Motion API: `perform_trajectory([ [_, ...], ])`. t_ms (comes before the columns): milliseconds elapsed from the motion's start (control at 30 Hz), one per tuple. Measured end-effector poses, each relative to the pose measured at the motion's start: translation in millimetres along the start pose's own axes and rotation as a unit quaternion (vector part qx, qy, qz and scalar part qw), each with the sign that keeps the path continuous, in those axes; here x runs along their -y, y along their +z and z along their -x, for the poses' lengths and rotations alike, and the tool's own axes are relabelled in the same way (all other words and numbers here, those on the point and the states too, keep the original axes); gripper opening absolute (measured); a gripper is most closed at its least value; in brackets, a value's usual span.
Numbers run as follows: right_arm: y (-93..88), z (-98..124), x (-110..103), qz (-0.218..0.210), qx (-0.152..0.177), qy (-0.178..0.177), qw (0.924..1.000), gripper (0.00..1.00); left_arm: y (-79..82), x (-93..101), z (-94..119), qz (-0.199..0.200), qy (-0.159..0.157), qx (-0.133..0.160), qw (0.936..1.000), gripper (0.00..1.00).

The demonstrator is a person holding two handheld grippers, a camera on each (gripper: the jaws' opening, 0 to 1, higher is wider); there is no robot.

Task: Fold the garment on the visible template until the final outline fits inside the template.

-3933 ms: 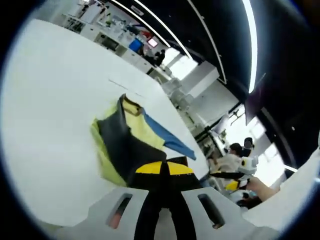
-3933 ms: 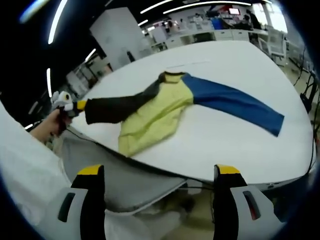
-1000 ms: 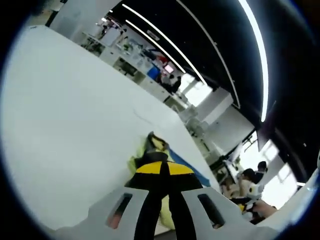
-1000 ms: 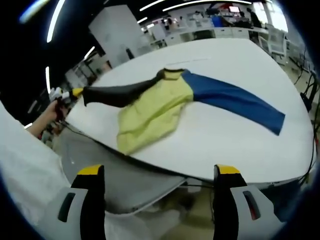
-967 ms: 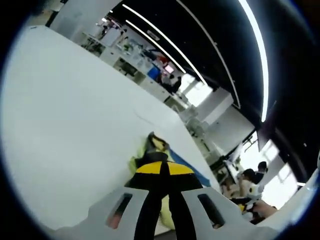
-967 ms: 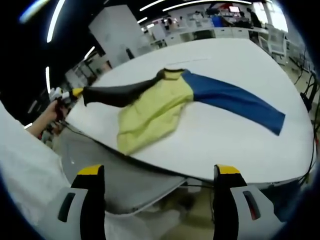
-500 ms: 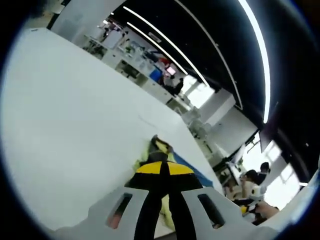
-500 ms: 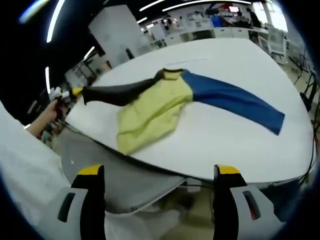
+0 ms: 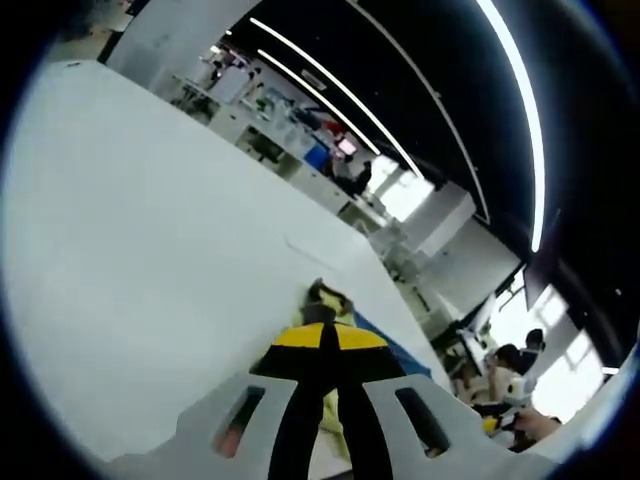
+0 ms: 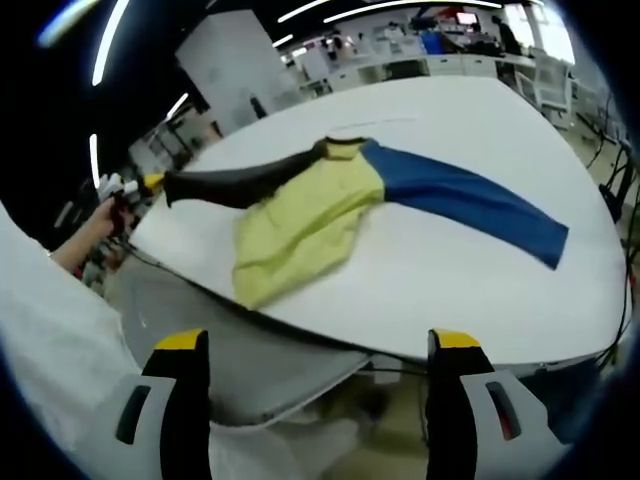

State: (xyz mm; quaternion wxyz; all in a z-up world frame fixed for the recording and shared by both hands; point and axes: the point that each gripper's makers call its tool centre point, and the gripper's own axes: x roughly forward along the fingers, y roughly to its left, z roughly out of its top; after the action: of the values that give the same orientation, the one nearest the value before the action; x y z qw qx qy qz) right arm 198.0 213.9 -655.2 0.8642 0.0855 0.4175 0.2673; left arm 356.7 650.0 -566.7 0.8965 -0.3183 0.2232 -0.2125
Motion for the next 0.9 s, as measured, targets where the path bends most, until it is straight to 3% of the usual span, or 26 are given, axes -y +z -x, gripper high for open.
perform_trajectory([
  [900, -3.8, 4, -2, -0.004, 0.001, -0.01, 0.9999, 0.9, 30.9, -35.4, -2, -0.011, 0.02, 0.01, 0.9997, 0.0],
])
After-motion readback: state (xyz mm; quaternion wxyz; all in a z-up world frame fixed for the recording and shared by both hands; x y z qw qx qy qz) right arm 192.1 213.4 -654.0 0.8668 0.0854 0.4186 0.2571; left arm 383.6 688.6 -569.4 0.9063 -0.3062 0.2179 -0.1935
